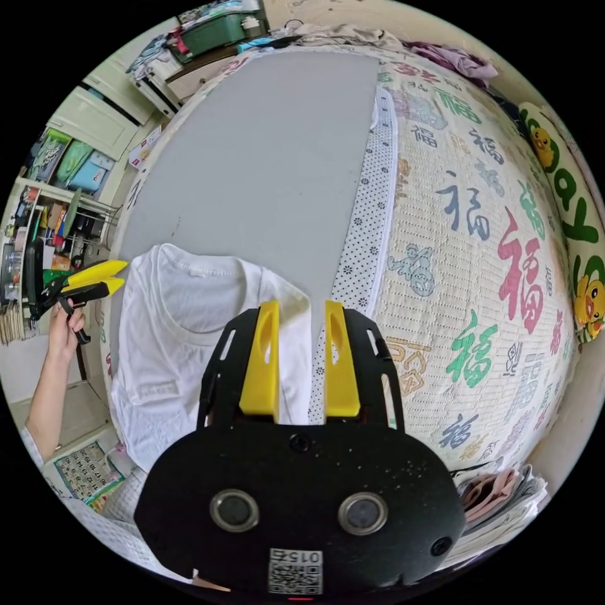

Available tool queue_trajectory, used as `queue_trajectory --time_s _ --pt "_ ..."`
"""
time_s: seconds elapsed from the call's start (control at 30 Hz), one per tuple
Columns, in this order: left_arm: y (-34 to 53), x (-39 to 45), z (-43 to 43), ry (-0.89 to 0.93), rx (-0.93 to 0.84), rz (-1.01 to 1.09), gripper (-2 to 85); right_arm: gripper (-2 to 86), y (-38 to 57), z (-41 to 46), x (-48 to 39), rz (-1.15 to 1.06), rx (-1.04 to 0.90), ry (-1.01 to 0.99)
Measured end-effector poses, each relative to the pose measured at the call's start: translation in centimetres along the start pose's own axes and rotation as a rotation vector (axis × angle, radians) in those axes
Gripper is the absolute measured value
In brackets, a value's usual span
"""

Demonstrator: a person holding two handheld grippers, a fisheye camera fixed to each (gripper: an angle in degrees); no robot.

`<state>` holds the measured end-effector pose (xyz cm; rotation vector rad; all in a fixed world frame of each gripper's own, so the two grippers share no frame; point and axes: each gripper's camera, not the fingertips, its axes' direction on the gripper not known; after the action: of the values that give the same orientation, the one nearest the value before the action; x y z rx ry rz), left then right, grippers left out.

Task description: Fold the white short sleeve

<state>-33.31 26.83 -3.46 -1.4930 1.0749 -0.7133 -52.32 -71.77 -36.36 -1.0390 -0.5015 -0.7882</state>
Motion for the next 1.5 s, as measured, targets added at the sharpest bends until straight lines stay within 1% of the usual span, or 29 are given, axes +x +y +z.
queue_trajectory --time_s 0.07,0.13,0.2,0.3,0.4,0.47,0.63,0.73,0.8,0.83,0.9,0.93,0.97,1.0,1.03,1.07,1.1,1.13,1.17,1.23,1.3,1.37,1.47,1.5 --pt "-1.0 0.3 1.0 -0.019 -0.046 -0.003 14.1 9.3 0.7 1.2 0.3 0.003 -0.023 -0.002" --pt "-1.5 0.8 1.2 -0.096 -0.048 0.016 11.0 7.2 1.7 1.5 0.4 0.0 -0.004 0.019" --pt "-1.8 1.0 1.3 -0.12 -0.056 0.023 8.6 4.9 3.0 2.0 0.5 -0.011 -0.008 0.013" --pt "-1.9 1.5 1.9 -0.14 -0.103 0.058 2.4 1.2 4.7 2.5 0.9 -0.017 -0.025 -0.001" --pt "-2.0 1.8 1.5 -0.172 -0.112 0.07 0.5 0.3 6.7 1.4 1.5 0.001 0.01 0.012" --pt "-2.0 1.9 0.3 -0.196 -0.077 0.064 0.0 0.1 7.9 0.2 2.1 0.003 0.04 0.019" --pt "-2.3 2.0 -4.5 -0.144 0.06 0.03 -0.3 -0.1 10.2 -3.9 3.2 0.015 0.13 0.024" --pt "-2.1 2.8 -7.1 -0.141 0.139 0.052 -0.3 -0.1 11.8 -6.7 3.8 0.032 0.207 -0.007" --pt "-0.9 3.1 -8.5 -0.108 0.181 0.067 -0.3 -0.1 14.5 -8.5 3.9 0.023 0.263 -0.058" --pt "0.5 3.4 -9.2 -0.079 0.201 0.082 -0.3 -0.1 15.5 -8.9 3.9 0.013 0.275 -0.072" --pt "3.5 3.8 -10.2 -0.025 0.226 0.118 -0.3 -0.1 21.2 -10.1 3.5 -0.046 0.318 -0.131" --pt "6.2 4.2 -10.6 0.009 0.228 0.147 -0.3 -0.1 22.9 -10.2 3.3 -0.063 0.321 -0.144" --pt "7.7 4.4 -10.7 0.026 0.223 0.161 -0.3 -0.1 26.6 -10.2 2.9 -0.093 0.311 -0.163" --pt "11.1 4.7 -10.6 0.064 0.201 0.17 -0.3 -0.1 30.6 -9.7 2.4 -0.117 0.291 -0.176" --pt "14.7 4.8 -10.2 0.109 0.166 0.161 -0.3 0.0 32.7 -9.4 2.2 -0.12 0.277 -0.187" --pt "16.6 4.9 -9.8 0.128 0.145 0.154 -0.3 0.0 36.9 -8.4 1.6 -0.127 0.241 -0.212" --pt "20.4 4.8 -9.0 0.162 0.105 0.108 -0.2 0.0 40.9 -7.1 0.9 -0.123 0.196 -0.228" --pt "24.1 4.6 -7.7 0.217 0.066 0.055 -0.3 0.0 42.9 -6.2 0.6 -0.107 0.171 -0.238" --pt "25.9 4.6 -7.0 0.238 0.042 0.03 -0.2 0.1 46.4 -4.2 0.0 -0.081 0.114 -0.26" --pt "31.6 4.5 -4.0 0.217 -0.047 -0.046 -0.2 0.2 50.7 -0.6 -1.2 -0.055 0.011 -0.272" --pt "34.6 4.4 -1.7 0.183 -0.102 -0.101 -0.1 0.5 54.7 4.2 -2.4 -0.036 -0.111 -0.272" --pt "36.7 3.8 0.1 0.193 -0.156 -0.177 -0.1 0.7 56.6 6.7 -3.1 -0.031 -0.183 -0.243" --pt "39.0 3.2 0.7 0.146 -0.199 -0.241 -0.1 0.2 58.6 8.0 -3.5 -0.001 -0.259 -0.178" --pt "39.5 3.1 0.4 0.125 -0.202 -0.249 -0.2 0.1 59.1 7.5 -3.7 -0.007 -0.247 -0.173"
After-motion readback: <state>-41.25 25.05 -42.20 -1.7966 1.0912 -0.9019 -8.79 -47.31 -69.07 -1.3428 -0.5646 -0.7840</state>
